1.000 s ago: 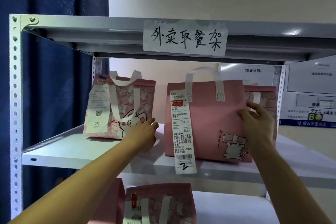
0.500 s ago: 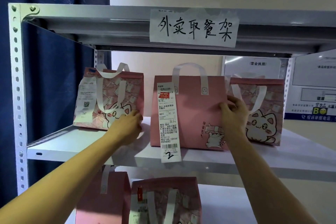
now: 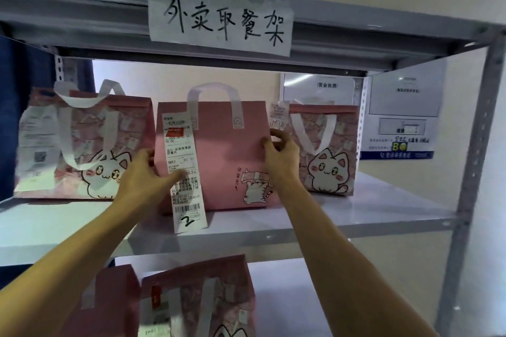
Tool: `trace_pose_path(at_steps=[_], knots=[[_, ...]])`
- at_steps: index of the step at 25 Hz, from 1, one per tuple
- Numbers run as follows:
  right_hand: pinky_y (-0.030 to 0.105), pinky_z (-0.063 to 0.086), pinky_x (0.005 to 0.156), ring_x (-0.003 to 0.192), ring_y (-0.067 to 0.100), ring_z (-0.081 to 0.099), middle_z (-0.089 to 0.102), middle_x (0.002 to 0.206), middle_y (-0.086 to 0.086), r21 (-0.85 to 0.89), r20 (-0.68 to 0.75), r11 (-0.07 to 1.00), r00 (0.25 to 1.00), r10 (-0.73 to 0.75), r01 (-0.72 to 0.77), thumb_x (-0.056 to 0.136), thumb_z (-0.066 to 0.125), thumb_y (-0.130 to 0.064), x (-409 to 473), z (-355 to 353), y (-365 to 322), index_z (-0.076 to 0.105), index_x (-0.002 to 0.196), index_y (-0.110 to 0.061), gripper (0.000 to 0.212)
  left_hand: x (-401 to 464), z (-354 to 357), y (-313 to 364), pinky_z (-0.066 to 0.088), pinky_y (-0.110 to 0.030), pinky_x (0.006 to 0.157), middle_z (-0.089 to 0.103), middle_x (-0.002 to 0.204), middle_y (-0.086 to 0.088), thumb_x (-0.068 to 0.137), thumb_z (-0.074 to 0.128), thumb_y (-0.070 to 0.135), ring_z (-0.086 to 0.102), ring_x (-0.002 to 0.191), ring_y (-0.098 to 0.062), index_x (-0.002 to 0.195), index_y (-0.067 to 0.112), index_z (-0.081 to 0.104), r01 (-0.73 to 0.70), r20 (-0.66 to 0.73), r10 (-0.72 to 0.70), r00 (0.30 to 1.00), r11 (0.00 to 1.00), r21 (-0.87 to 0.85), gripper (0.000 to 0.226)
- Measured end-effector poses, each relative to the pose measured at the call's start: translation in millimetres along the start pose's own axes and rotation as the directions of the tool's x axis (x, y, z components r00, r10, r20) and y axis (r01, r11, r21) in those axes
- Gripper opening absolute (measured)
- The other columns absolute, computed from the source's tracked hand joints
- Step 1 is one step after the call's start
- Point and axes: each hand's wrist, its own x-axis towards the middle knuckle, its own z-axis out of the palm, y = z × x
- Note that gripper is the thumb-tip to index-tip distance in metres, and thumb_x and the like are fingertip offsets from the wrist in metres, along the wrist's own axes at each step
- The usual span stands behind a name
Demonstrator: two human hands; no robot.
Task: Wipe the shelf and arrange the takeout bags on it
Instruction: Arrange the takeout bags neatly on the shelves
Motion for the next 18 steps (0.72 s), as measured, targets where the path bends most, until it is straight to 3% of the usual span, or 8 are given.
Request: trace_pose_path(at_steps=[3,6,8,10,13,15,18], knots=[[0.04,0.063,0.071,0.08,0.016,0.069,0.068,0.097,0.001,0.001,-0.162,0.998,0.985,0.055,-0.056,0.101,0.054,-0.024,10.3,-28.2,5.2,0.059,0.116,-0.023,0.016,-3.6,7.9,2.9,0.043,-0.029,0.061,0.066,0.095,0.0,0.077,0.085,0.022,0.059,0.074,-0.01,0.114,0.015,0.055,-0.01,-0.036,0.009,0.999,1.0,-0.019,0.048],[0.029,0.053,0.053,0.072,0.013,0.06,0.062,0.106,0.009,0.075,-0.463,0.99,0.875,0.14,-0.118,0.101,0.054,-0.018,28.6,-78.0,9.2,0.045,0.125,-0.015,0.026,-3.0,11.4,4.3,0.038,-0.026,0.058,0.062,0.087,0.003,0.077,0.084,0.021,0.055,0.071,-0.005,0.111,0.015,0.054,-0.027,-0.07,0.026,0.997,1.0,-0.01,0.046],[0.022,0.047,0.056,0.08,0.017,0.058,0.052,0.122,0.015,0.054,-0.564,0.985,0.809,0.165,-0.163,0.1,0.057,-0.019,40.2,-109.7,19.4,0.038,0.132,-0.013,0.037,-1.9,14.2,2.6,0.039,-0.025,0.058,0.061,0.085,0.005,0.078,0.083,0.021,0.055,0.071,-0.006,0.111,0.016,0.054,-0.033,-0.091,0.032,0.995,0.999,-0.007,0.045],[0.028,0.05,0.069,0.096,0.027,0.056,0.04,0.137,0.018,-0.021,-0.569,0.963,0.796,0.208,-0.268,0.099,0.06,-0.024,46.7,-127.1,30.4,0.033,0.14,-0.012,0.05,-0.4,18.1,-0.5,0.044,-0.03,0.064,0.064,0.091,0.002,0.077,0.084,0.021,0.061,0.077,-0.013,0.113,0.014,0.055,-0.022,-0.115,0.02,0.993,0.999,-0.022,0.047],[0.038,0.05,0.091,0.109,0.034,0.055,0.034,0.146,0.018,-0.21,-0.475,0.902,0.845,0.244,-0.378,0.099,0.054,-0.022,54.0,-137.0,52.3,0.035,0.147,-0.01,0.054,-0.2,23.8,-3.2,0.048,-0.034,0.069,0.065,0.098,0.002,0.078,0.082,0.022,0.064,0.087,-0.019,0.116,0.016,0.053,-0.013,-0.119,0.006,0.993,0.999,-0.052,0.048],[0.042,0.051,0.098,0.109,0.032,0.061,0.052,0.137,0.014,-0.282,-0.435,0.884,0.871,0.23,-0.374,0.094,0.054,-0.023,55.0,-139.4,61.1,0.054,0.134,-0.011,0.041,0.1,26.3,-3.8,0.046,-0.031,0.068,0.065,0.101,0.002,0.079,0.081,0.021,0.063,0.088,-0.019,0.116,0.017,0.051,-0.019,-0.123,0.014,0.992,0.999,-0.042,0.048],[0.046,0.057,0.093,0.096,0.03,0.07,0.073,0.106,0.01,-0.239,-0.441,0.902,0.868,0.228,-0.358,0.089,0.058,-0.025,57.5,-144.6,70.2,0.068,0.114,-0.02,0.028,3.9,28.0,-6.2,0.05,-0.035,0.075,0.067,0.107,0.0,0.079,0.082,0.019,0.064,0.093,-0.021,0.119,0.015,0.051,-0.018,-0.144,0.012,0.989,0.999,-0.043,0.05]])
